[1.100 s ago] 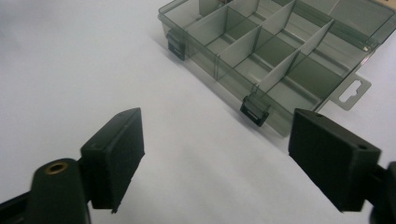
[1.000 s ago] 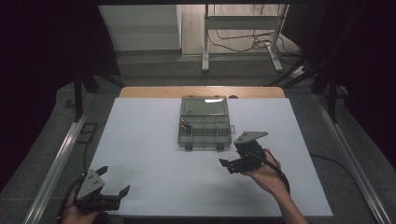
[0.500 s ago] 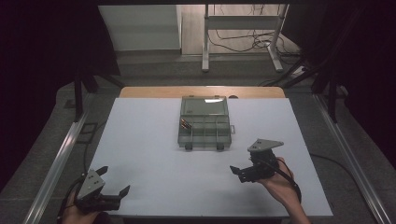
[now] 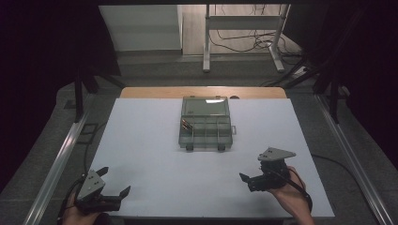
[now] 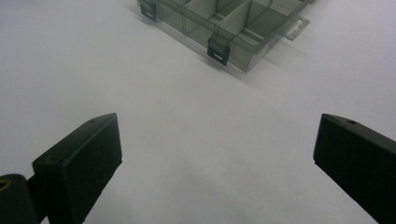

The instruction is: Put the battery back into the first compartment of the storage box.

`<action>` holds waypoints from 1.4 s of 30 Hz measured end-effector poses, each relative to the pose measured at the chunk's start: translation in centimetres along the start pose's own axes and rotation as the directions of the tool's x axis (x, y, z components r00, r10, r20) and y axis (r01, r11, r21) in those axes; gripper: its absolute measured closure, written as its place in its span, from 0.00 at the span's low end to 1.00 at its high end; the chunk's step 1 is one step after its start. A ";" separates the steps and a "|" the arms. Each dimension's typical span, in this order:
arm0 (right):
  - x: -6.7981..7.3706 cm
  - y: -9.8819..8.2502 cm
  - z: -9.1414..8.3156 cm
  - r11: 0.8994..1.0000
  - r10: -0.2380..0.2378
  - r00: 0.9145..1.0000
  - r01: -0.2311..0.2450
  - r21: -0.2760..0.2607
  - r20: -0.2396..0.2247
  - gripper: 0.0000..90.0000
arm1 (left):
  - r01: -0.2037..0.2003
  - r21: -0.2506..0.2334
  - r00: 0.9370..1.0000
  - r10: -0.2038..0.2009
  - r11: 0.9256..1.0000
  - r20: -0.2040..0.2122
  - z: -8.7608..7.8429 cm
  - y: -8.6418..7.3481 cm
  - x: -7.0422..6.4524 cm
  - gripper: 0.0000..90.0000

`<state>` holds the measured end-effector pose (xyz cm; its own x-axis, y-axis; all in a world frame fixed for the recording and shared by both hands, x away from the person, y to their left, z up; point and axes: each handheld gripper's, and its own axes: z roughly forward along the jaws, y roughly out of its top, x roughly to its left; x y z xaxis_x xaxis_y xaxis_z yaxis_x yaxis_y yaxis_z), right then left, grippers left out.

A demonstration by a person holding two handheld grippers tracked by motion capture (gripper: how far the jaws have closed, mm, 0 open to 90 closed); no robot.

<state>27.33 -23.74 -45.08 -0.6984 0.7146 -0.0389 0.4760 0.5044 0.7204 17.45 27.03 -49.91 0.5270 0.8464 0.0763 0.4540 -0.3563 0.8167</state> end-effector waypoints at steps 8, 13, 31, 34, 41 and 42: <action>-0.2 -1.5 -1.4 1.000 0.015 1.000 -0.014 -0.020 0.010 0.00 | -0.002 0.002 1.000 0.002 1.000 -0.002 0.0 0.0 0.0 0.02; -0.5 -2.5 -2.3 0.998 0.049 0.998 -0.048 -0.035 0.042 0.00 | -0.002 0.003 1.000 0.002 1.000 -0.002 0.0 0.0 0.0 0.02; -1.2 -6.3 -5.1 0.988 0.148 0.977 -0.138 -0.074 0.155 0.00 | 0.004 0.002 1.000 -0.004 1.000 -0.001 0.0 0.0 0.0 0.02; -1.2 -7.1 -5.4 0.985 0.163 0.971 -0.152 -0.076 0.173 0.00 | 0.006 0.001 1.000 -0.006 1.000 -0.001 0.0 0.0 0.0 0.02; -1.3 -8.3 -5.9 0.982 0.185 0.964 -0.173 -0.077 0.190 0.00 | 0.009 0.001 1.000 -0.009 1.000 -0.002 0.0 0.0 0.1 0.02; -1.3 -8.4 -5.9 0.982 0.183 0.964 -0.172 -0.073 0.193 0.00 | 0.010 0.000 1.000 -0.010 1.000 -0.002 0.0 0.0 0.1 0.02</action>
<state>21.09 -31.73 -46.99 -0.4829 0.8748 -0.0396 0.5482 0.3373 0.7653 17.46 27.11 -49.90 0.5212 0.8506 0.0693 0.4592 -0.3479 0.8174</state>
